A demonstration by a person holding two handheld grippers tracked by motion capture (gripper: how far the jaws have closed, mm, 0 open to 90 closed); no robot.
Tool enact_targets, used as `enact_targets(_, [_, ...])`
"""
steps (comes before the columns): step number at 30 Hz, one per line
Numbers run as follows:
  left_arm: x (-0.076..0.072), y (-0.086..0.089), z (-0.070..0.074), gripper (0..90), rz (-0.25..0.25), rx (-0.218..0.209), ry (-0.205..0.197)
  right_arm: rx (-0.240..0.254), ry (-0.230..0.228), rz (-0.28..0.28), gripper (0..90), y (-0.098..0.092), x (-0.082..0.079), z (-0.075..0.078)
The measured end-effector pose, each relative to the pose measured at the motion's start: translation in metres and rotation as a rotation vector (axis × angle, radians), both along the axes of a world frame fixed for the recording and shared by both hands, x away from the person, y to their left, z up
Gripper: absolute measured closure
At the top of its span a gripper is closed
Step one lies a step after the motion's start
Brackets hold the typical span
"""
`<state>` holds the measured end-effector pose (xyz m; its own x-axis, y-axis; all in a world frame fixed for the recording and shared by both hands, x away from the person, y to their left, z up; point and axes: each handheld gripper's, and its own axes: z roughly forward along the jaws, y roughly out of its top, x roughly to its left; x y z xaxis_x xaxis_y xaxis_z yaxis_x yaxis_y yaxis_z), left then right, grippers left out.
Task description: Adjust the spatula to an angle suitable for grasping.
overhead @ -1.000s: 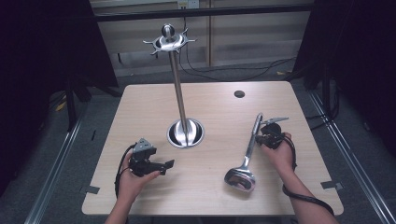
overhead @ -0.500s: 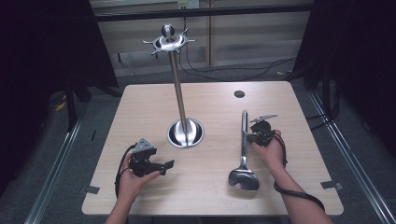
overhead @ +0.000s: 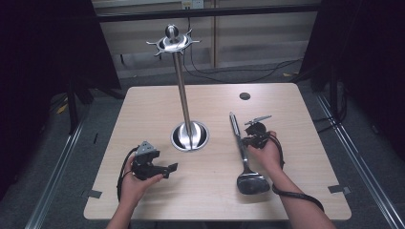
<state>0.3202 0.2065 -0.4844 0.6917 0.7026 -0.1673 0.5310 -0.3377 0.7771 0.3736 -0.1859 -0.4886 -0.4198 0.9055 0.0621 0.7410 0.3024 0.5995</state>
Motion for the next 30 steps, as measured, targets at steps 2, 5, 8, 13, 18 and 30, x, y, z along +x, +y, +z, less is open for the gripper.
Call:
enact_targets(2, [0.000, 0.000, 0.000, 5.9, 0.000, 0.000, 0.000, 0.007, 0.008, 0.007, 82.6, 0.003, 0.001, 0.000])
enact_targets(5, [0.000, 0.001, 0.000, 5.9, 0.002, 0.000, 0.001, 0.006, 0.009, 0.017, 82.5, 0.007, 0.002, 0.000])
enact_targets(8, [0.001, 0.002, 0.000, 5.9, 0.006, -0.008, 0.004, 0.008, 0.014, 0.029, 81.9, 0.013, 0.003, 0.001])
enact_targets(13, [0.001, 0.002, 0.000, 6.0, 0.007, -0.011, 0.003, 0.010, 0.012, 0.045, 81.7, 0.018, 0.003, 0.000])
enact_targets(18, [0.001, 0.002, -0.001, 5.9, 0.004, -0.005, 0.008, 0.007, 0.014, 0.063, 81.0, 0.025, 0.002, 0.000])
enact_targets(30, [0.002, 0.003, -0.002, 6.0, 0.010, -0.008, 0.005, -0.002, 0.022, 0.066, 74.9, 0.028, 0.003, 0.010])
